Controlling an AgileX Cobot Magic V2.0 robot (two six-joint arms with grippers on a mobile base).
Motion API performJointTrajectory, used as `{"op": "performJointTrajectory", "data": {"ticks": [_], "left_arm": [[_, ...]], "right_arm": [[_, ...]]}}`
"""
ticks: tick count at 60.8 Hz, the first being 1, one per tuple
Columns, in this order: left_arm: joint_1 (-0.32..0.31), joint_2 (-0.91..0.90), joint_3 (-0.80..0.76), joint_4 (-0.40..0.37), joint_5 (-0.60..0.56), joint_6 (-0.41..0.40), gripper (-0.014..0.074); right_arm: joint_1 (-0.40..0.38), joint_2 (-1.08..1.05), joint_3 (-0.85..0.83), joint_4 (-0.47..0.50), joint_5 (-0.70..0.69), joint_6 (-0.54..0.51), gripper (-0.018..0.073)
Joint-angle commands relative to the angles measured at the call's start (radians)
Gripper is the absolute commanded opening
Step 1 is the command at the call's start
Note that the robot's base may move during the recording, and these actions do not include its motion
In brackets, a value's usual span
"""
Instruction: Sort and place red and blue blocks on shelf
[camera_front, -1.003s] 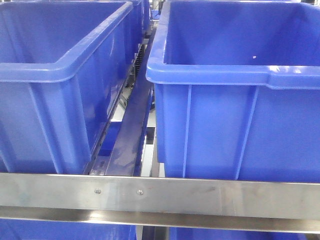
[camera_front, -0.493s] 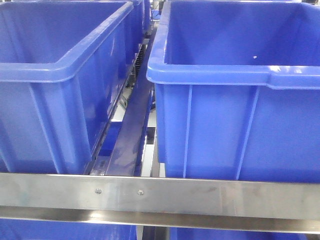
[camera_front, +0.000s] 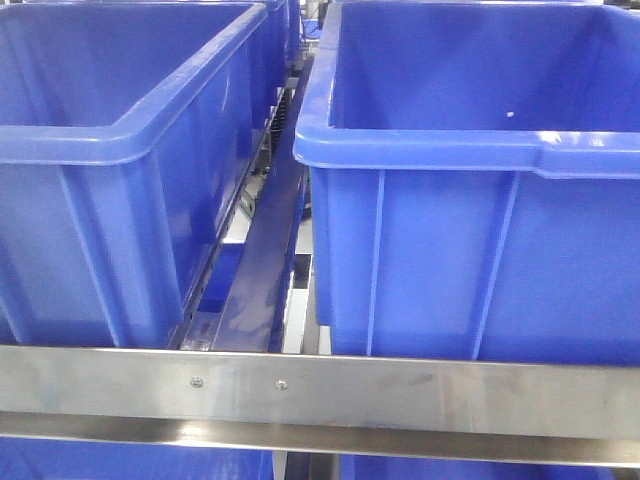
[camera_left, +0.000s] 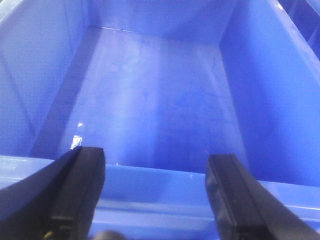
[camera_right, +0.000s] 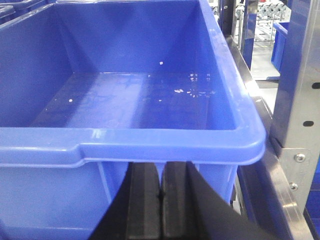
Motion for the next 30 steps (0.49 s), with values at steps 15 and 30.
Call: {"op": "performJointTrajectory", "data": {"ticks": [15,30], "left_arm": [[-0.006,0.0,-0.03,0.003,-0.079,0.0,0.0148],[-0.006,0.0,-0.03,0.003,-0.079,0.0,0.0148]], "right_arm": [[-0.008,-0.02,-0.018,0.002,-0.092,0.0,0.0059],[-0.008,-0.02,-0.018,0.002,-0.092,0.0,0.0059]]}}
